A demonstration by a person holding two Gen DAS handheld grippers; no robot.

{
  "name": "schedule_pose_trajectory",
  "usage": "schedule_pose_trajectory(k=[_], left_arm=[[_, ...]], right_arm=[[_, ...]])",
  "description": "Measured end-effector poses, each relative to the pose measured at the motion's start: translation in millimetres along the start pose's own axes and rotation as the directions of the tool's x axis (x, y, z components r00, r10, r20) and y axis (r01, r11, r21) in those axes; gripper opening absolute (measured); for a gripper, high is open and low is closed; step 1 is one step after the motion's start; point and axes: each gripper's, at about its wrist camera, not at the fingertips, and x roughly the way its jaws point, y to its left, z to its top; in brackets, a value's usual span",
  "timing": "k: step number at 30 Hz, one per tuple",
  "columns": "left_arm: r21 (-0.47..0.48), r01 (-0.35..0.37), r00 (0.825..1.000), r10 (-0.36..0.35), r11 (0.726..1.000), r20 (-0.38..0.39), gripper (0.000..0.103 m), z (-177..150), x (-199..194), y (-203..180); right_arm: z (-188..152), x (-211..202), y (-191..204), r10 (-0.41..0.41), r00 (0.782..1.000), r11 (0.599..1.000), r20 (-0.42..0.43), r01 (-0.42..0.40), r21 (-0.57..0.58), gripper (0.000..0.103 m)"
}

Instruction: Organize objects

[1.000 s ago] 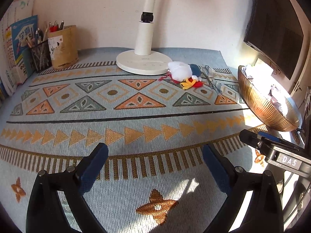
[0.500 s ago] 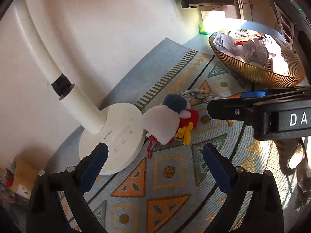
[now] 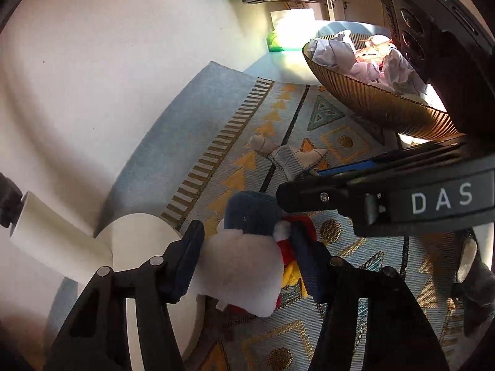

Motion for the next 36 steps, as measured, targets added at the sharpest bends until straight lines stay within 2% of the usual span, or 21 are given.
schedule_pose_trajectory(k=[1, 4, 7, 9, 11, 13, 14, 16, 17, 18, 20, 22, 23, 24, 25, 26, 28, 30, 31, 36], left_arm=[[-0.035, 0.006, 1.000, -0.006, 0.999, -0.007, 0.048, -1.9, -2.8, 2.4], [-0.166, 0.009, 1.000, -0.010, 0.986, -0.006, 0.046, -10.2, -18.5, 6.5], [-0.278, -0.045, 0.999, 0.041, 0.959, -0.021, 0.046, -23.5, -44.9, 0.8], [-0.380, -0.047, 0.999, 0.045, 0.924, -0.014, 0.046, -41.4, -71.7, -4.5], [-0.497, -0.007, 1.000, 0.005, 0.868, -0.006, 0.046, -62.3, -96.6, -10.0], [-0.586, 0.049, 0.999, -0.029, 0.809, 0.043, 0.046, -84.9, -121.9, -22.8], [-0.619, 0.047, 0.999, -0.019, 0.784, 0.051, 0.046, -95.0, -133.6, -29.9], [-0.662, 0.002, 0.998, 0.035, 0.749, 0.043, 0.046, -109.7, -150.9, -46.3], [-0.674, -0.037, 0.997, 0.075, 0.738, 0.028, 0.046, -115.2, -156.9, -54.3], [-0.690, -0.092, 0.992, 0.127, 0.717, -0.001, 0.046, -120.9, -159.3, -60.7], [-0.729, -0.143, 0.983, 0.183, 0.669, -0.024, 0.046, -132.3, -162.9, -69.9], [-0.757, -0.124, 0.981, 0.195, 0.642, 0.004, 0.046, -142.7, -163.5, -70.1], [-0.759, -0.121, 0.979, 0.204, 0.640, 0.016, 0.046, -147.3, -162.7, -71.8], [-0.751, -0.135, 0.974, 0.225, 0.646, 0.019, 0.046, -150.1, -161.8, -72.9], [-0.748, -0.157, 0.971, 0.238, 0.645, 0.001, 0.046, -151.4, -159.5, -73.2], [-0.760, -0.138, 0.972, 0.233, 0.635, 0.017, 0.046, -153.0, -161.9, -69.8], [-0.779, -0.078, 0.966, 0.241, 0.622, 0.096, 0.046, -158.7, -172.5, -66.7], [-0.793, -0.054, 0.963, 0.241, 0.606, 0.118, 0.046, -163.5, -175.4, -64.6], [-0.793, -0.066, 0.962, 0.248, 0.606, 0.110, 0.046, -163.1, -175.9, -66.9], [-0.738, -0.115, 0.959, 0.269, 0.665, 0.093, 0.046, -150.3, -173.1, -81.7]], right_arm=[[-0.4, -2.4, -0.1, 0.017, 1.000, 1.000, 0.007, -0.017, -0.002, 0.009], [-4.0, -12.5, 0.5, 0.074, 0.997, 0.997, 0.020, -0.074, -0.018, 0.009], [-19.8, -25.9, 3.6, 0.153, 0.987, 0.988, -0.045, -0.154, -0.029, 0.009], [-36.3, -40.1, 8.3, 0.219, 0.971, 0.974, -0.099, -0.224, -0.042, 0.009], [-53.5, -55.6, 17.3, 0.234, 0.960, 0.963, -0.157, -0.251, -0.101, 0.009], [-72.3, -76.1, 30.1, 0.178, 0.967, 0.953, -0.180, -0.215, -0.213, 0.009], [-85.8, -85.6, 40.9, 0.118, 0.978, 0.943, -0.170, -0.164, -0.290, 0.009], [-108.7, -102.8, 55.0, -0.063, 0.994, 0.902, -0.085, 0.020, -0.431, 0.009], [-115.6, -106.8, 59.1, -0.152, 0.987, 0.870, -0.043, 0.113, -0.480, 0.009], [-122.1, -109.6, 59.5, -0.213, 0.977, 0.842, -0.030, 0.168, -0.512, 0.010], [-126.7, -100.8, 56.9, -0.268, 0.958, 0.827, -0.101, 0.175, -0.535, 0.013], [-128.2, -99.4, 44.8, -0.264, 0.945, 0.839, -0.192, 0.126, -0.529, 0.015], [-129.5, -102.8, 38.9, -0.248, 0.944, 0.840, -0.217, 0.098, -0.533, 0.018], [-131.8, -108.6, 33.8, -0.230, 0.947, 0.836, -0.226, 0.074, -0.543, 0.026], [-135.9, -114.7, 31.2, -0.216, 0.953, 0.827, -0.214, 0.063, -0.558, 0.033], [-140.4, -123.0, 29.1, -0.213, 0.959, 0.816, -0.187, 0.069, -0.573, 0.038], [-142.3, -132.2, 23.8, -0.195, 0.970, 0.804, -0.147, 0.072, -0.591, 0.064], [-145.3, -134.8, 25.2, -0.159, 0.974, 0.788, -0.161, 0.027, -0.615, 0.068], [-146.4, -134.7, 25.9, -0.159, 0.973, 0.774, -0.169, 0.017, -0.632, 0.068], [-148.0, -116.6, 33.7, -0.187, 0.968, 0.716, -0.167, 0.018, -0.698, 0.068]])
